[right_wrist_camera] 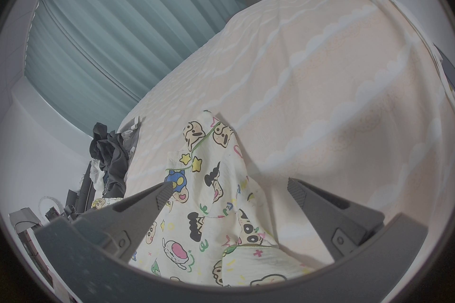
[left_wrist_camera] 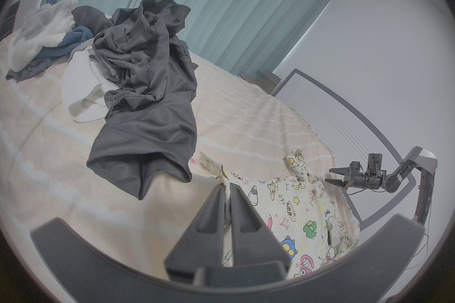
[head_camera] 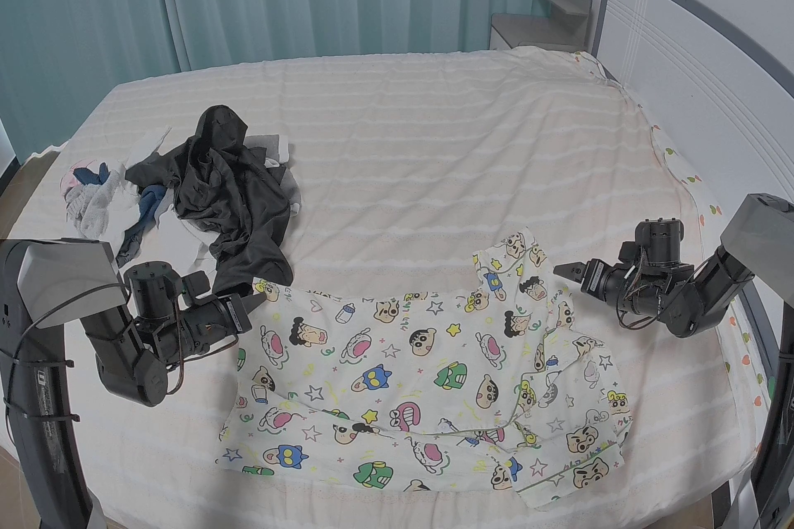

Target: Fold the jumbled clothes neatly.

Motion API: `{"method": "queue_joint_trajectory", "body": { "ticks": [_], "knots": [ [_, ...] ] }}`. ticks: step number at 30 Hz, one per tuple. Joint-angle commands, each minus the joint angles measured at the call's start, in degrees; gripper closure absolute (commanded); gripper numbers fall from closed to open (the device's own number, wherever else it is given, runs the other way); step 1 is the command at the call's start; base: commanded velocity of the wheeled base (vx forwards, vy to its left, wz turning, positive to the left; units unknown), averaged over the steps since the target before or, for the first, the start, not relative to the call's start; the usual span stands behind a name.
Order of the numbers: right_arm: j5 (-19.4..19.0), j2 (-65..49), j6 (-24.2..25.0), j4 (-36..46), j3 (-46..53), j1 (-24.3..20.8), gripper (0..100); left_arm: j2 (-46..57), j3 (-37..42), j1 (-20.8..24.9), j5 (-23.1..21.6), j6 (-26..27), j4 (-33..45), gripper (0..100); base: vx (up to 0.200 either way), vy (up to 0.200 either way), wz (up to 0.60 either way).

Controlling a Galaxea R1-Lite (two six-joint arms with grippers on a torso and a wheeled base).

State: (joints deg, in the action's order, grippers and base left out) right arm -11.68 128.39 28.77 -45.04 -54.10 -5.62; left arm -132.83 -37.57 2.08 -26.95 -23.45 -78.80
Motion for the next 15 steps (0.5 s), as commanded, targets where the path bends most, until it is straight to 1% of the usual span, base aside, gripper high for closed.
{"method": "queue_joint_trajectory", "body": {
  "ticks": [1, 4, 8, 11, 15],
  "knots": [
    [-0.1, 0.1, -0.29, -0.13, 0.49, -0.71, 0, -0.5, 1.62, -0.06, -0.2, -0.19, -1.36, 100, 0.0, 0.0, 0.0],
    [-0.1, 0.1, -1.08, -0.13, 0.58, -0.88, 0, -1.38, 1.62, -0.06, -0.2, -0.19, -1.62, 100, 0.0, 0.0, 0.0],
    [-0.19, 0.19, -5.92, -0.13, 1.81, -0.44, 0, -3.84, 1.18, 0.02, -0.2, -0.36, -4.26, 100, 0.0, 0.0, 0.0],
    [-0.36, 0.19, -6.97, -0.13, 1.98, -0.44, 0, -4.37, 0.92, 0.02, -0.12, -0.45, -5.31, 100, 0.0, 0.0, 0.0],
    [-2.82, 0.9, -7.5, -0.13, 1.02, -0.97, 0, -4.19, 0.92, 0.11, -0.12, -0.54, -5.22, 100, 0.0, 0.0, 0.0]
  ]
}}
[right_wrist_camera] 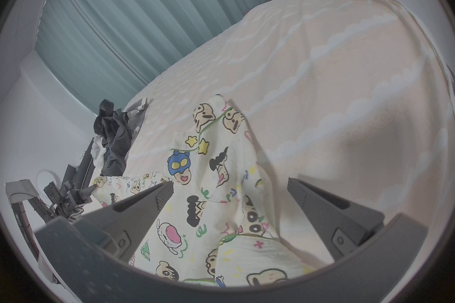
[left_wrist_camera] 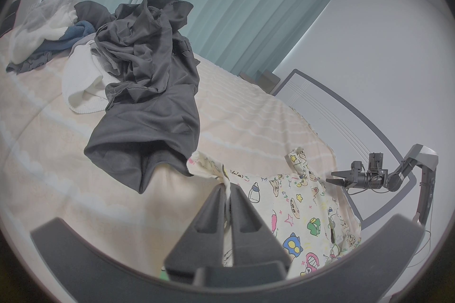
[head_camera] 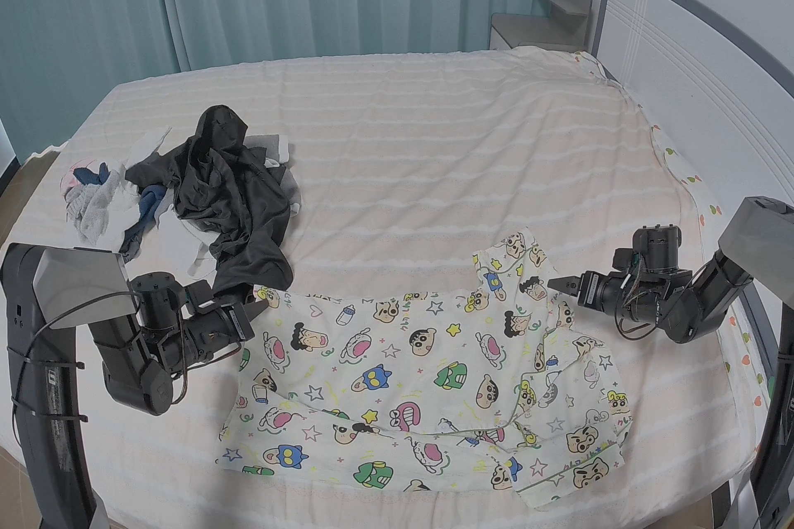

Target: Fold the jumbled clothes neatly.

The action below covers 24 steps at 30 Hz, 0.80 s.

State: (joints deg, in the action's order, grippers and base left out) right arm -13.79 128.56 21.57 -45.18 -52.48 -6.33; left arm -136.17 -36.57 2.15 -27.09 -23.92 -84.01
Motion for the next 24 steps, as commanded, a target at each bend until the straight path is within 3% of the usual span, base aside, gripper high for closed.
{"method": "queue_joint_trajectory", "body": {
  "ticks": [1, 24],
  "knots": [
    [-0.98, 0.99, -0.56, 0.0, -0.96, -0.26, 0, -0.76, 0.01, 0.14, 0.02, -0.08, -0.02, 100, 0.0, 0.0, 0.0],
    [-2.91, 12.59, -2.76, 0.44, -12.73, -2.46, 0, 1.34, -0.78, -0.04, 0.28, -0.25, 4.38, 100, 0.0, 0.0, 0.0]
  ]
}}
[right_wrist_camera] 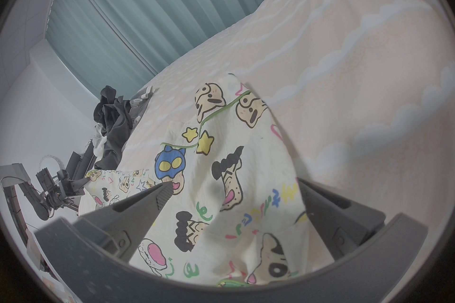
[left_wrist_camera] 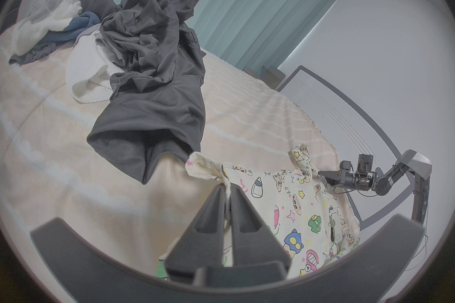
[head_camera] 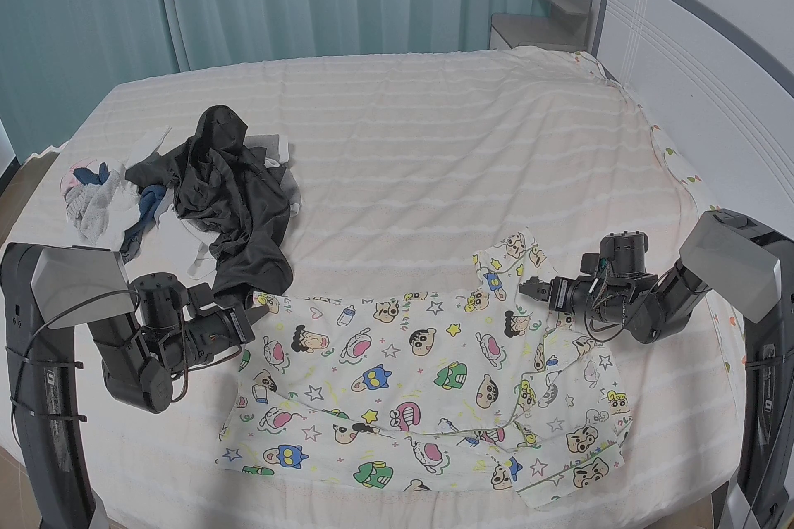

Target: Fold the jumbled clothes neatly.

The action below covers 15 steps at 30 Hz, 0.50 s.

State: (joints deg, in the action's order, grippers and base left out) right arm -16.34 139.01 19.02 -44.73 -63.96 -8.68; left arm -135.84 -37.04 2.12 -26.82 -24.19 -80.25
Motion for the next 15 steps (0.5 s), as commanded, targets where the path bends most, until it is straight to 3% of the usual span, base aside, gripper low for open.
{"method": "queue_joint_trajectory", "body": {
  "ticks": [1, 3, 4, 15],
  "knots": [
    [-0.36, 2.14, -0.21, -0.01, -1.25, -0.11, 0, 1.02, -0.32, -0.01, 0.01, 0.02, 0.62, 100, 0.0, 0.0, 0.0],
    [-0.54, 2.67, -0.21, 0.17, -2.57, 0.33, 0, 1.02, -0.67, -0.01, 0.1, -0.07, 1.15, 100, 0.0, 0.0, 0.0],
    [-0.63, 2.67, -0.21, 0.17, -2.74, 0.51, 100, 1.02, -0.93, -0.01, 0.1, -0.07, 1.32, 100, 0.0, 0.0, 0.0],
    [-0.89, 0.82, -0.21, -0.01, -2.31, 0.95, 100, 1.37, -2.34, -0.19, 0.54, -0.07, 3.26, 100, 0.0, 0.0, 0.0]
  ]
}}
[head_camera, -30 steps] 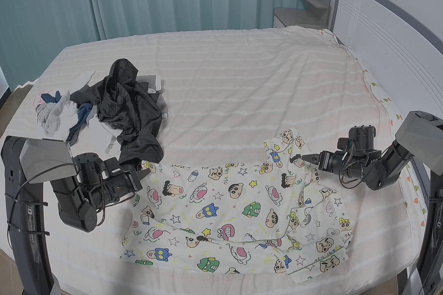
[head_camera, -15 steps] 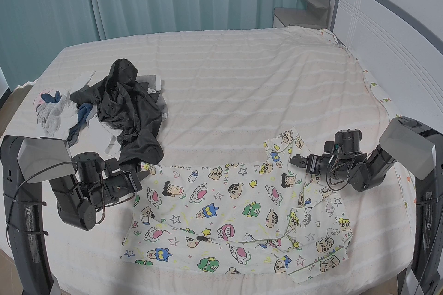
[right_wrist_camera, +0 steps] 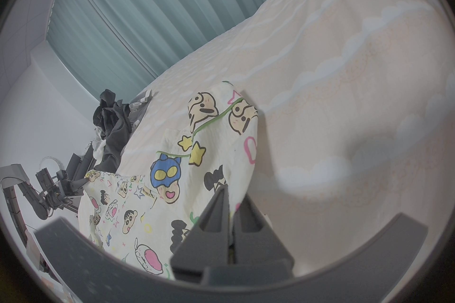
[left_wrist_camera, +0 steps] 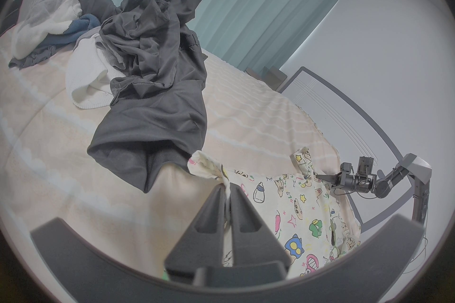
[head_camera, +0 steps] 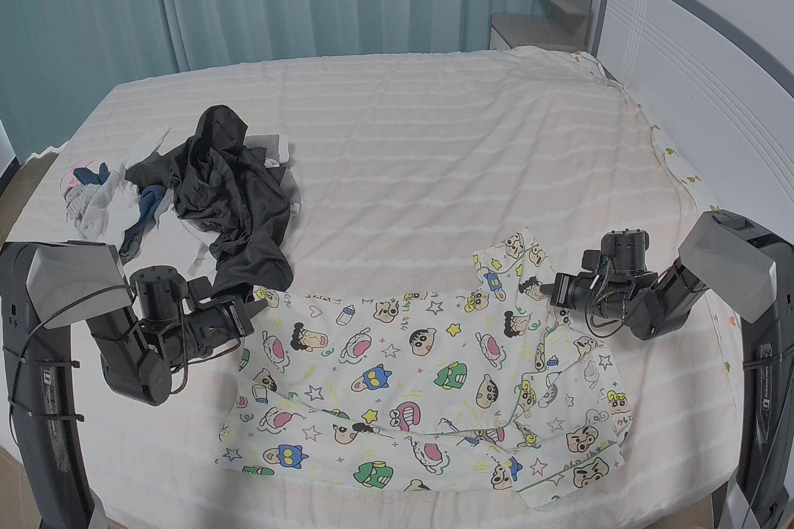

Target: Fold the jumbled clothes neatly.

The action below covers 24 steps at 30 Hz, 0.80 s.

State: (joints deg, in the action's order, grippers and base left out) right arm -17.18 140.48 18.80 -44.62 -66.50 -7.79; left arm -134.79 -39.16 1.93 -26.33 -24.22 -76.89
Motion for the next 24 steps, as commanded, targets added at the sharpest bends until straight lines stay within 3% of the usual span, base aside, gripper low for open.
{"method": "queue_joint_trajectory", "body": {
  "ticks": [1, 7, 11, 17, 24],
  "knots": [
    [-0.05, -1.09, 0.1, -0.21, 0.41, 0.14, 100, 0.93, -0.22, -0.08, 0.05, -0.04, -0.02, 100, 0.0, 0.0, 0.0],
    [-0.23, -3.29, 1.07, -0.65, 0.58, 1.11, 100, 1.9, -0.39, -0.87, 0.05, -0.04, 0.07, 100, 0.0, 0.0, 0.0],
    [-3.48, -6.71, 2.91, -0.82, 3.48, 2.43, 100, 2.87, -1.1, -2.19, 0.05, -0.04, 2.09, 100, 0.0, 0.0, 0.0],
    [-4.44, -8.12, 2.91, -2.14, 6.73, 3.66, 100, 3.92, -1.8, -2.89, 0.76, -0.3, 2.18, 100, 0.0, 0.0, 0.0],
    [-4.44, -8.12, 2.91, -6.97, 9.19, 4.89, 100, 6.47, -2.15, -2.98, 0.84, -5.22, 2.27, 100, 0.0, 0.0, 0.0]
  ]
}}
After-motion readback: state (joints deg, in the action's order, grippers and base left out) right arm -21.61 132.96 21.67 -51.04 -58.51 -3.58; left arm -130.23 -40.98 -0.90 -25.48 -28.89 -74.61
